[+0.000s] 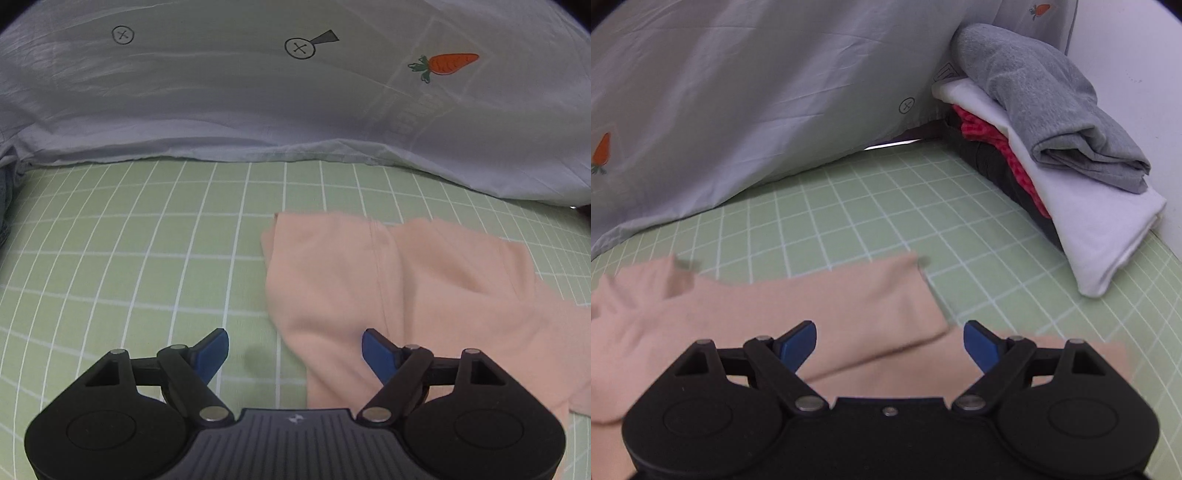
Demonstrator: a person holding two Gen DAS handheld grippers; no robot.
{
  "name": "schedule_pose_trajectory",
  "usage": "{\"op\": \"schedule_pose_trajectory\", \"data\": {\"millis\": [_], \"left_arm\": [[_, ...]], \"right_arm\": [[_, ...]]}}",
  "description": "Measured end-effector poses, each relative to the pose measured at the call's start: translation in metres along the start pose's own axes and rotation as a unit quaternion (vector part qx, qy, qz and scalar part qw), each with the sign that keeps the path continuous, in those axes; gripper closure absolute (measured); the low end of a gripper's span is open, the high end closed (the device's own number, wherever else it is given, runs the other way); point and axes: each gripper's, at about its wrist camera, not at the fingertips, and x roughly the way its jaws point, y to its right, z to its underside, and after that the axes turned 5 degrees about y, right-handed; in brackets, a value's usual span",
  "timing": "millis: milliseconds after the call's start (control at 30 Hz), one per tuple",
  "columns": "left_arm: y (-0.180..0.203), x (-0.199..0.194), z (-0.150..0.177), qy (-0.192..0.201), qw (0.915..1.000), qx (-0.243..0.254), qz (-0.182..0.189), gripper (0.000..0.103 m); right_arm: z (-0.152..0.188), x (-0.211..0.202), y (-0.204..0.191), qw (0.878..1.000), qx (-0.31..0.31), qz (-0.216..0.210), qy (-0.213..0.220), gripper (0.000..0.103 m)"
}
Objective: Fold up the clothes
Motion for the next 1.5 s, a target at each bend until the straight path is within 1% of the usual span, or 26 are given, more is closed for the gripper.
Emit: {"op": "schedule_pose_trajectory", "data": {"millis": [100, 167, 200, 233, 267, 300, 333, 400, 433, 467, 533, 567, 633, 667, 733, 833, 900, 1033, 1133, 1267, 1400, 1500], "left_arm": [[0.003, 0.020, -0.014, -0.001, 0.9999, 0.003, -0.012, 0.023], [0.003, 0.027, -0.017, -0.002, 0.9998, 0.005, -0.017, 0.022], [0.003, 0.030, -0.018, -0.002, 0.9998, 0.005, -0.021, 0.020], [0.002, 0.032, -0.018, -0.002, 0.9997, 0.002, -0.024, 0.017], [0.000, 0.034, -0.018, -0.001, 0.9997, -0.002, -0.025, 0.016], [-0.002, 0.036, -0.017, -0.001, 0.9996, -0.005, -0.027, 0.014], [-0.003, 0.037, -0.017, 0.000, 0.9996, -0.008, -0.028, 0.012], [-0.005, 0.038, -0.016, 0.002, 0.9996, -0.009, -0.028, 0.011], [-0.005, 0.038, -0.016, 0.003, 0.9996, -0.008, -0.028, 0.011], [-0.006, 0.038, -0.016, 0.004, 0.9995, -0.009, -0.030, 0.011], [-0.010, 0.038, -0.017, 0.004, 0.9993, -0.015, -0.035, 0.010], [-0.012, 0.038, -0.017, 0.006, 0.9990, -0.020, -0.040, 0.010], [-0.016, 0.040, -0.015, 0.014, 0.9980, -0.033, -0.051, 0.004], [-0.016, 0.041, -0.015, 0.017, 0.9977, -0.036, -0.055, 0.003], [-0.016, 0.042, -0.017, 0.015, 0.9973, -0.040, -0.059, 0.003], [-0.017, 0.036, -0.020, 0.009, 0.9971, -0.042, -0.063, 0.005], [-0.020, 0.025, -0.020, 0.016, 0.9966, -0.048, -0.065, 0.005], [-0.035, -0.018, -0.014, 0.040, 0.9942, -0.084, -0.054, 0.005], [-0.043, -0.058, 0.007, 0.053, 0.9929, -0.093, -0.052, 0.004], [-0.049, -0.102, 0.050, 0.056, 0.9928, -0.098, -0.043, 0.004], [-0.049, -0.138, 0.095, 0.057, 0.9936, -0.092, -0.034, 0.004], [-0.047, -0.156, 0.122, 0.050, 0.9954, -0.077, -0.027, 0.004]], "right_arm": [[-0.012, 0.034, 0.005, 1.000, 0.009, 0.007, -0.015, 0.018], [-0.014, 0.045, 0.006, 1.000, 0.008, 0.009, -0.018, 0.023], [-0.014, 0.049, 0.006, 1.000, 0.009, 0.005, -0.020, 0.028], [-0.014, 0.051, 0.007, 1.000, 0.012, -0.004, -0.020, 0.036], [-0.013, 0.051, 0.006, 1.000, 0.008, -0.013, -0.015, 0.041], [-0.012, 0.050, 0.002, 1.000, -0.007, -0.024, -0.008, 0.062], [-0.012, 0.049, -0.002, 0.999, -0.026, -0.038, -0.002, 0.097], [-0.012, 0.044, -0.010, 0.997, -0.068, -0.044, 0.011, 0.096], [-0.013, 0.039, -0.012, 0.996, -0.083, -0.040, 0.022, 0.096], [-0.016, 0.032, -0.011, 0.995, -0.085, -0.033, 0.039, 0.096], [-0.027, 0.007, 0.002, 0.995, -0.049, -0.015, 0.080, 0.096], [-0.030, -0.003, 0.008, 0.995, -0.029, -0.006, 0.094, 0.096], [-0.027, -0.004, 0.014, 0.997, -0.018, -0.002, 0.080, 0.096], [-0.024, -0.003, 0.017, 0.997, -0.015, -0.001, 0.070, 0.096], [-0.019, -0.002, 0.020, 0.998, -0.015, -0.002, 0.054, 0.096], [-0.014, -0.012, 0.013, 0.998, -0.025, -0.010, 0.055, 0.096], [-0.012, -0.020, 0.008, 0.998, -0.028, -0.020, 0.060, 0.096], [-0.007, -0.045, -0.008, 0.995, -0.050, -0.052, 0.074, 0.096], [0.003, -0.074, -0.025, 0.989, -0.083, -0.087, 0.084, 0.096], [0.028, -0.116, -0.048, 0.980, -0.114, -0.139, 0.086, 0.096], [0.063, -0.159, -0.072, 0.968, -0.150, -0.183, 0.083, 0.096], [0.095, -0.187, -0.089, 0.959, -0.171, -0.217, 0.067, 0.096]]}}
